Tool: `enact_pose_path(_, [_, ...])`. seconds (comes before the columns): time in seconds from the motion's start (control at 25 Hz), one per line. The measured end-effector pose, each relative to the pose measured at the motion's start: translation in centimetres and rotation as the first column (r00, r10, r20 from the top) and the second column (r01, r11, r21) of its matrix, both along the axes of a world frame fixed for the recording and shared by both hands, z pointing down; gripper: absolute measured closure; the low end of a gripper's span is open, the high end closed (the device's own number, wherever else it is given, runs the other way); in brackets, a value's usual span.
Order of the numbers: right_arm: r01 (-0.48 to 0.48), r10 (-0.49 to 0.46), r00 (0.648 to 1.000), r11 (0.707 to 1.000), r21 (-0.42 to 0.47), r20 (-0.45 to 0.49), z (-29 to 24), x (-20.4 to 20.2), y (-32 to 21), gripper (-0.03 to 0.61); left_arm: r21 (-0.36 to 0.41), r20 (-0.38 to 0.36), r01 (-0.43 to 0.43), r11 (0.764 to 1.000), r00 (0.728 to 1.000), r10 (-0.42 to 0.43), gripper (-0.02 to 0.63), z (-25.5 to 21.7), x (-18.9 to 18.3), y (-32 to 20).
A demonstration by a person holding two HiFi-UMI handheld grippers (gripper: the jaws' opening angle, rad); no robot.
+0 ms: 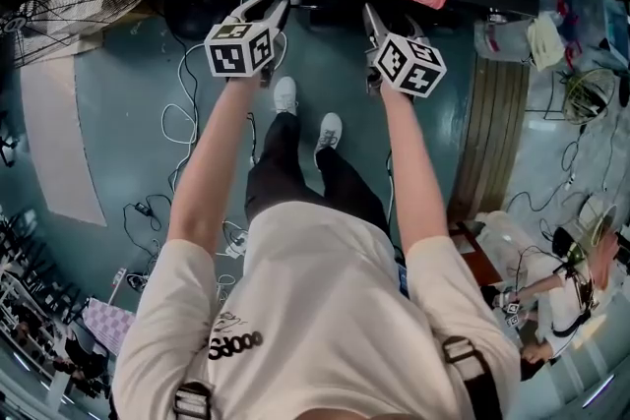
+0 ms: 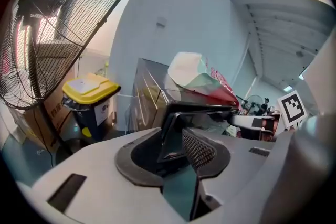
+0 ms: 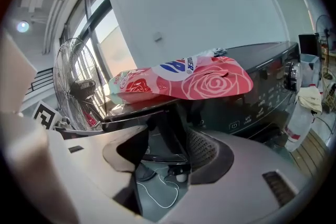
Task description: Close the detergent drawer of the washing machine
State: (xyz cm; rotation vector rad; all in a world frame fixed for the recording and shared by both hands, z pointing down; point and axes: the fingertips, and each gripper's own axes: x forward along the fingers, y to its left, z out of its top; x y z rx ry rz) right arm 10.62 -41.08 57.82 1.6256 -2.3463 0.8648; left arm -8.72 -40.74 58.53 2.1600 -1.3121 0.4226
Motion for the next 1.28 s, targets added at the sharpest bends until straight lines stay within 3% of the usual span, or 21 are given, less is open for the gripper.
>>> enact_pose_path(0.28, [-0.009, 0.009, 1.0, 1.0, 0.005, 0.0, 0.15, 0.23, -0.27, 0.35, 0.019, 0.013, 0.001, 1.0, 1.0, -0.001, 0.479, 0.05, 0.0, -0.25])
enact_pose_path(0.52, [-0.023, 0.023, 1.0, 1.0, -0.003, -0.016, 0.05, 0.17, -0.36, 0.347, 0.039, 0.077, -0.012, 0.999, 0.997, 0.009, 0.476, -0.18, -0.02, -0.36])
enact_pose_path(0.96, [-0.036, 0.036, 0.999, 0.999, -0.007, -0.005, 0.17, 0.2, -0.61, 0.344, 0.046, 0.065, -0.012, 0.999, 0.998, 0.009, 0.476, -0.18, 0.0, -0.6])
enact_pose_path(1.28, [-0.07, 0.07, 0.996, 0.998, -0.008, -0.048, 0.08, 0.32, -0.61, 0.333, 0.054, 0.051, -0.008, 0.998, 0.999, 0.005, 0.471, -0.21, -0.11, -0.7])
